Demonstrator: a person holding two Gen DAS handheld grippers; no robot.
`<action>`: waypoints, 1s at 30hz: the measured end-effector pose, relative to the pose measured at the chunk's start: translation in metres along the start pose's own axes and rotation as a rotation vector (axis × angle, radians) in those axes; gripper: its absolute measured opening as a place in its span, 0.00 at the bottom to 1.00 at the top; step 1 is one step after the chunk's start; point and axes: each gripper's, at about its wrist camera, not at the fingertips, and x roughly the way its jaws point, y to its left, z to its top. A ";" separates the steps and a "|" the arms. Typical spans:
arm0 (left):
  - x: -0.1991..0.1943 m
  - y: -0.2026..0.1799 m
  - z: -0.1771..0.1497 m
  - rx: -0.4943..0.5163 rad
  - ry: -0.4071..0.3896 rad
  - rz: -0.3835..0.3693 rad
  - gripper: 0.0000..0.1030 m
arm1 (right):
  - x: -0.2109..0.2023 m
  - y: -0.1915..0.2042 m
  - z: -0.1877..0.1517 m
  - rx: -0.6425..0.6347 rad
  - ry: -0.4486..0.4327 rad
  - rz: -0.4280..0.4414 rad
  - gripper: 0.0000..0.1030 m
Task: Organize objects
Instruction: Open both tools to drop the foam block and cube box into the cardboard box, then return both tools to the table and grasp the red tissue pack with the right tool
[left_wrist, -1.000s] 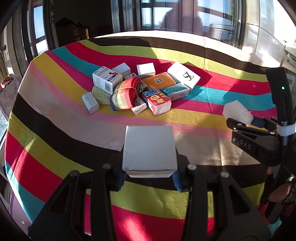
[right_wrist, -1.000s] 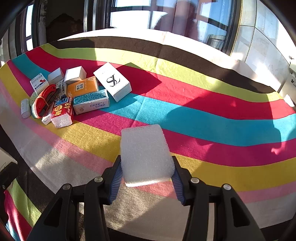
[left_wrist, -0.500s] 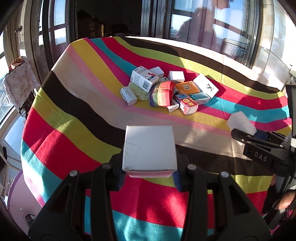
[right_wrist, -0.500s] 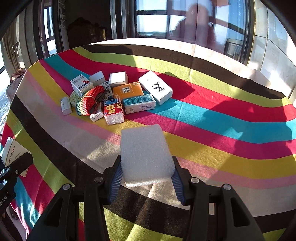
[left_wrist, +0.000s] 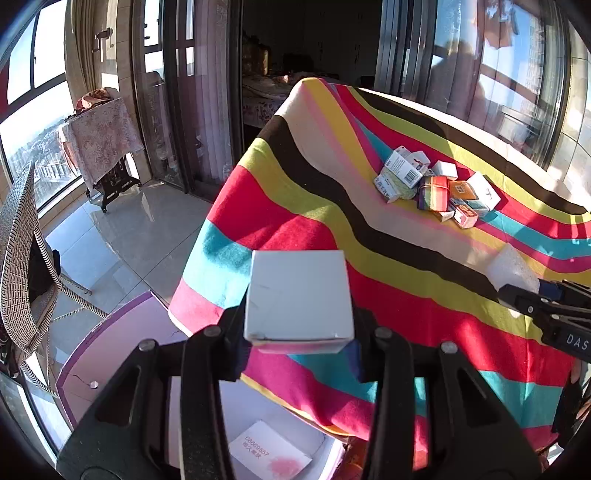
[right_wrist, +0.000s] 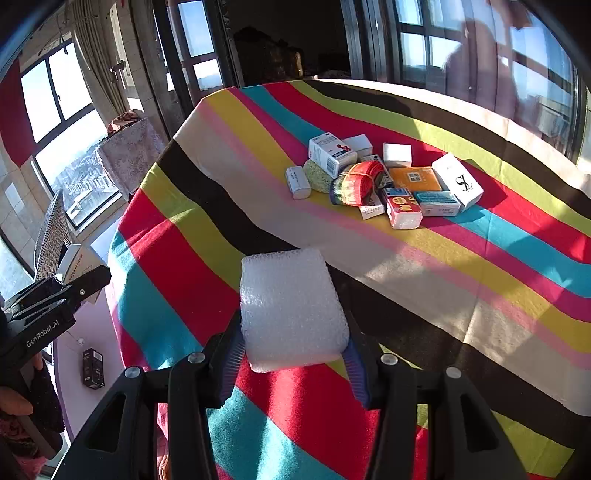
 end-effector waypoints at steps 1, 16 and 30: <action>-0.003 0.014 -0.002 -0.019 -0.002 0.026 0.44 | 0.000 0.014 -0.001 -0.025 0.005 0.025 0.48; 0.005 0.148 -0.070 -0.220 0.156 0.300 0.44 | 0.036 0.198 -0.056 -0.440 0.192 0.318 0.49; 0.012 0.159 -0.065 -0.246 0.126 0.421 0.84 | 0.047 0.213 -0.076 -0.465 0.264 0.438 0.59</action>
